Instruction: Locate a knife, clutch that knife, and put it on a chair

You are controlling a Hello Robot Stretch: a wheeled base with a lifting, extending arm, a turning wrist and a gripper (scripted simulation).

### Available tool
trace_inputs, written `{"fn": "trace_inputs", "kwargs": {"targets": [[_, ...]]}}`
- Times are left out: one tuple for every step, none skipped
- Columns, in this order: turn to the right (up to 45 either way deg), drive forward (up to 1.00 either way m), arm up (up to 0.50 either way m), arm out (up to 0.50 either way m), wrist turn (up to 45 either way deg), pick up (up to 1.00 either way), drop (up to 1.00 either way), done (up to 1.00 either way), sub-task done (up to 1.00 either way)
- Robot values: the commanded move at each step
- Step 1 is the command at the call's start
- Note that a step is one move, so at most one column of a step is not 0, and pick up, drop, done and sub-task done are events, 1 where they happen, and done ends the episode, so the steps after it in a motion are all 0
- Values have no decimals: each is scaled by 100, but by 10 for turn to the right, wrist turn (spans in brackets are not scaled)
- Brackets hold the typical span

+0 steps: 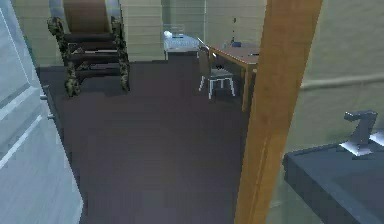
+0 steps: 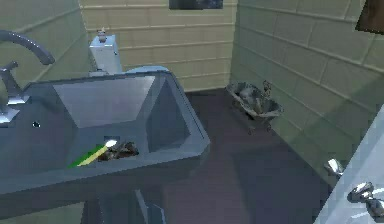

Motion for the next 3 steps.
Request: {"fn": "trace_inputs", "kwargs": {"targets": [[-210,0,0,0,0,0,0,0,0],[0,100,0,0,0,0,0,0,0],[-30,0,0,0,0,0,0,0,0]]}}
